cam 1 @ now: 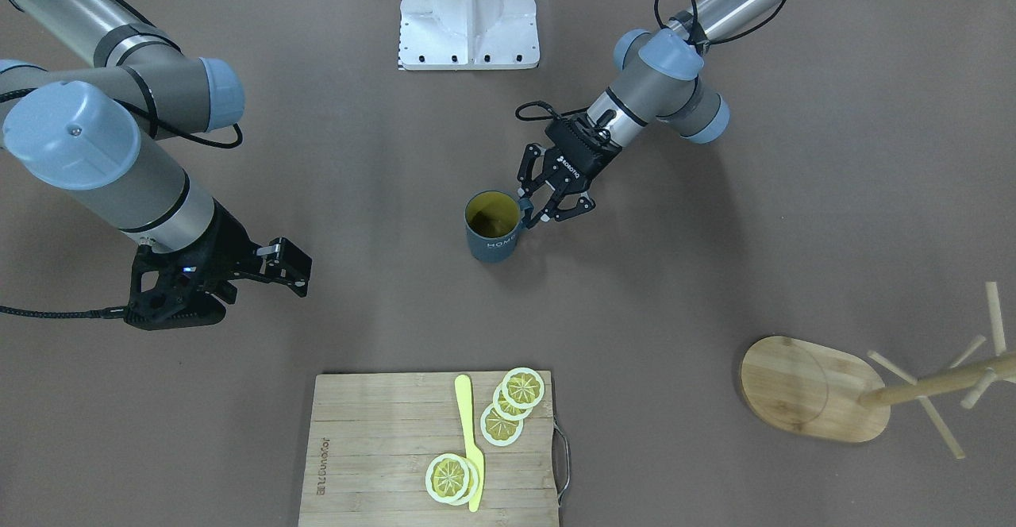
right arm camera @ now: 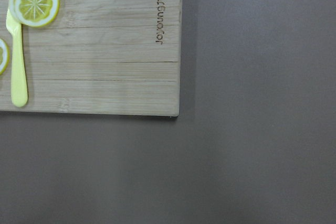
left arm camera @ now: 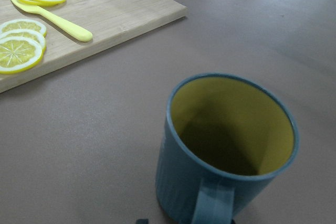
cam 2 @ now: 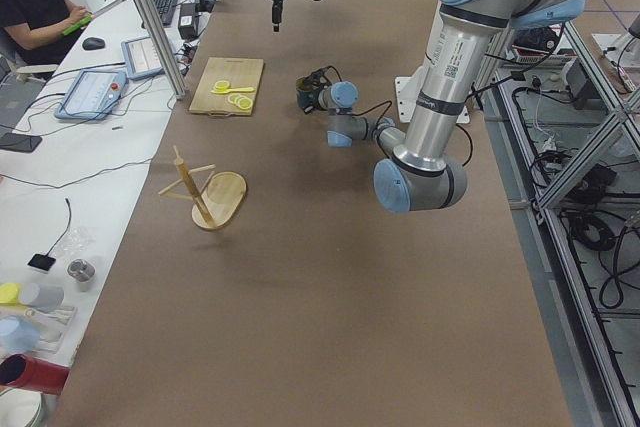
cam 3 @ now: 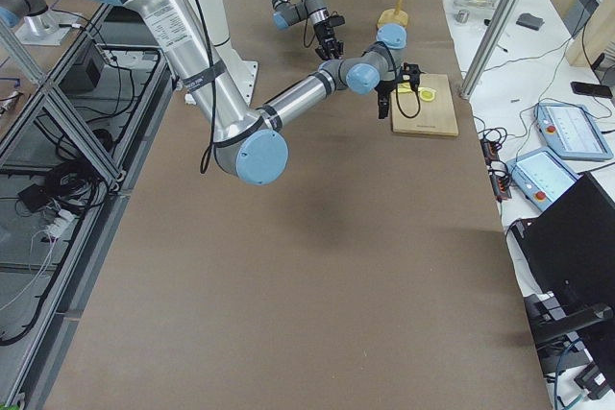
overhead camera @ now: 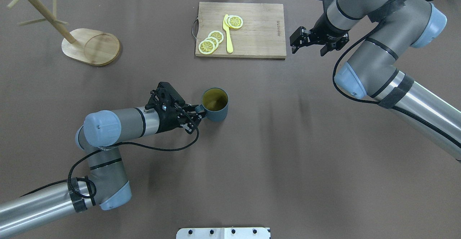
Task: Hang cup on storage rack
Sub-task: 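Grasp the blue mug's handle with the left gripper, then lift the mug with the left gripper toward the wooden cup stand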
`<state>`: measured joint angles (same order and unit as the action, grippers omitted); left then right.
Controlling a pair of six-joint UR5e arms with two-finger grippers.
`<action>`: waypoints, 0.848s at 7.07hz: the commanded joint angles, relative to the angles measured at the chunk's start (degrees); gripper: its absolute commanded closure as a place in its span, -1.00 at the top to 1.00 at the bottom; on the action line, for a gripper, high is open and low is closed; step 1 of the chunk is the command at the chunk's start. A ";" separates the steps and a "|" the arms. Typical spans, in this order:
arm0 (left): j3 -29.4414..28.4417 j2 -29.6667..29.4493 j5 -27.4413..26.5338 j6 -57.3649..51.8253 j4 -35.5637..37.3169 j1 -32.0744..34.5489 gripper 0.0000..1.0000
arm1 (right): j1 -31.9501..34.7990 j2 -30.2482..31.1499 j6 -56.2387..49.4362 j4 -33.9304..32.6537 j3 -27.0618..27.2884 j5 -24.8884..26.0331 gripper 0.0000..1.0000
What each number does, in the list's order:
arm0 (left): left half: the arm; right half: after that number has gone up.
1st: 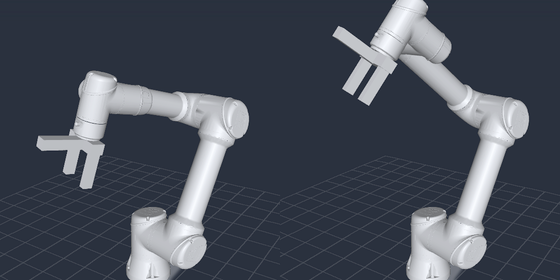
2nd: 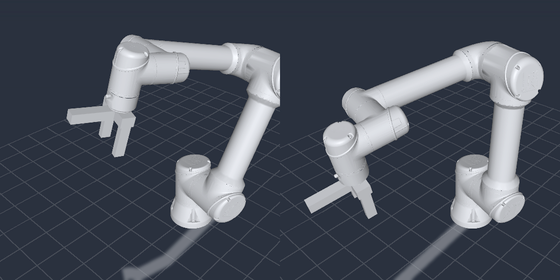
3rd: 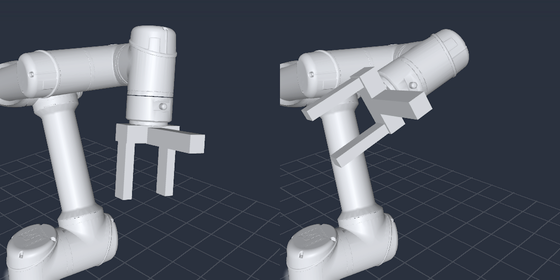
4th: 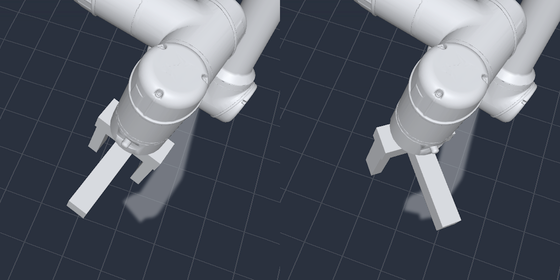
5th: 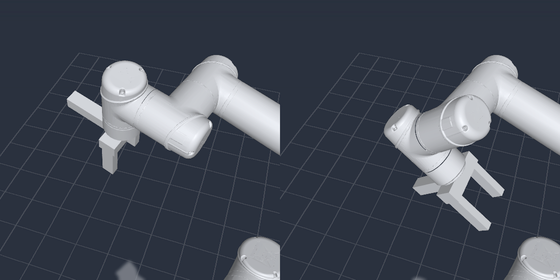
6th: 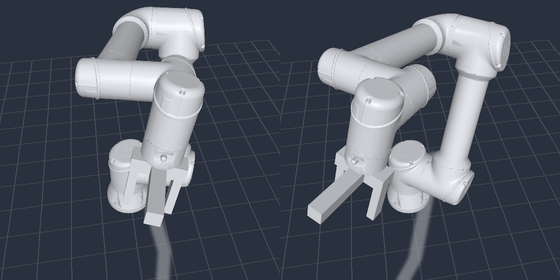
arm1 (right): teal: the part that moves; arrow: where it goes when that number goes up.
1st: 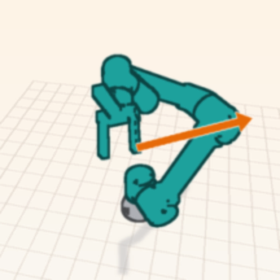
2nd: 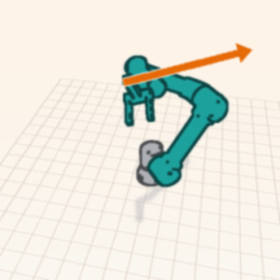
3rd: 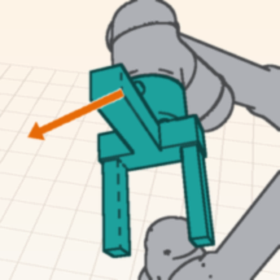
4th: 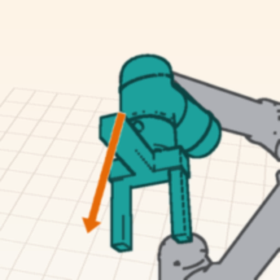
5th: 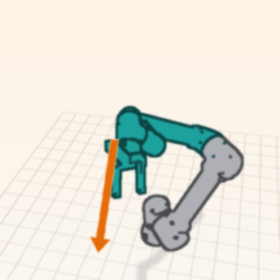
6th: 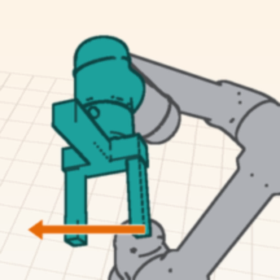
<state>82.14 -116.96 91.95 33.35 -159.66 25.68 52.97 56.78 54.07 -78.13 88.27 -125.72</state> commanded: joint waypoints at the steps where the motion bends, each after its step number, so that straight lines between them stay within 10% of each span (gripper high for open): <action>1: 0.47 -1.17 0.33 4.40 -0.12 -0.20 -0.85 | -0.14 0.00 0.16 0.00 0.06 0.12 0.99; 6: 7.42 -0.81 11.22 36.44 -1.86 15.92 -1.00 | -0.14 -0.09 0.33 0.18 0.50 -0.06 0.99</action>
<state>88.70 -117.72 99.73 60.32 -160.22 35.61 52.82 56.75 54.34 -77.99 88.59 -125.76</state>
